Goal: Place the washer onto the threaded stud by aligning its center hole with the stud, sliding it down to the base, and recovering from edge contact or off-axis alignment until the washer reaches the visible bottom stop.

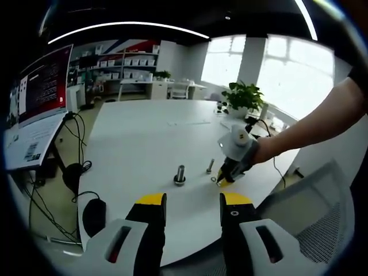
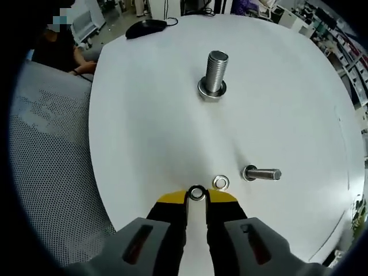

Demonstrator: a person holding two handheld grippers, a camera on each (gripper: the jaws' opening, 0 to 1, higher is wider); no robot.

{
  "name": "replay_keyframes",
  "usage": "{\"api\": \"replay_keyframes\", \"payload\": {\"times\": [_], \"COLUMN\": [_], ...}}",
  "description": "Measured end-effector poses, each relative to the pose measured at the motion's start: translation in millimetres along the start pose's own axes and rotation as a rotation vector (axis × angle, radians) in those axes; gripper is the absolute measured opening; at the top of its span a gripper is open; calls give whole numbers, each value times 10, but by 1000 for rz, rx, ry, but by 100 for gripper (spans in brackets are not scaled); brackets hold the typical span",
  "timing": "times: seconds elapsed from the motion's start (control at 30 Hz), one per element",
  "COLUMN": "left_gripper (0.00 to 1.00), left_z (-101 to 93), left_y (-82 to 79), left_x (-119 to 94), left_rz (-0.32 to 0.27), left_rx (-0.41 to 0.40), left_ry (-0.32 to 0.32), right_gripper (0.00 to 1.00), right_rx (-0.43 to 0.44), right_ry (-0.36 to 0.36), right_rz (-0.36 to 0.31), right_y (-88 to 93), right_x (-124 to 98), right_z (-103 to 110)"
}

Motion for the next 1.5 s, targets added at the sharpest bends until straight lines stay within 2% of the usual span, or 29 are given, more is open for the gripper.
{"api": "replay_keyframes", "payload": {"times": [0.07, 0.13, 0.3, 0.4, 0.43, 0.47, 0.5, 0.53, 0.6, 0.67, 0.83, 1.0, 1.2, 1.33, 1.4, 1.43, 1.5], "left_gripper": [35, 35, 35, 35, 35, 35, 35, 35, 35, 35, 35, 35, 35, 35, 35, 35, 35], "left_z": [-3, -26, -71, -78, -90, -95, -97, -90, -79, -72, -99, -93, -108, -88, -87, -106, -101], "left_y": [-4, -18, -29, -29, -38, -42, -42, -41, -38, -34, -44, -34, -42, -20, -14, -21, -21], "left_x": [3, 6, 18, 24, 18, 14, 12, 13, 20, 22, 15, 19, 11, 19, 22, 16, 17], "left_rz": [-3, -6, -7, -7, -9, -10, -10, -11, -11, -11, -12, -12, -14, -12, -10, -11, -11], "left_rx": [-1, 0, 7, 12, 12, 12, 12, 12, 12, 11, 12, 12, 12, 10, 11, 10, 10], "left_ry": [1, 3, 9, 11, 11, 11, 10, 9, 10, 9, 8, 10, 7, 8, 8, 8, 8], "right_gripper": [13, 13, 13, 13, 13, 13, 13, 13, 13, 13, 13, 13, 13, 13, 13, 13, 13], "right_rx": [14, 27, 61, 72, 78, 79, 86, 88, 94, 94, 100, 89, 77, 67, 63, 63, 62], "right_ry": [2, 6, 17, 24, 24, 25, 30, 30, 31, 38, 47, 61, 66, 71, 74, 74, 74], "right_rz": [-1, -7, -30, -33, -35, -37, -43, -44, -51, -59, -84, -95, -104, -107, -108, -109, -112], "right_y": [18, 60, 75, 107, 95, 95, 120, 123, 95, 101, -2, -46, -128, -129, -159, -141, -154], "right_x": [15, -85, -161, -234, -183, -185, -304, -324, -291, -406, -414, -522, -469, -541, -514, -562, -556], "right_z": [-134, -100, -262, -261, -354, -365, -284, -275, -393, -322, -497, -484, -632, -551, -626, -542, -536]}}
Point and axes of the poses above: the point that each gripper's makers call its tool centre point, and the gripper's own axes: x roughly forward along the fingers, z roughly to its left, y roughly out of its underside, the point moved 2 cm from there along -x, roughly backward along the fingers, and after that the axes turned 15 degrees about z, right-handed, at the moved point
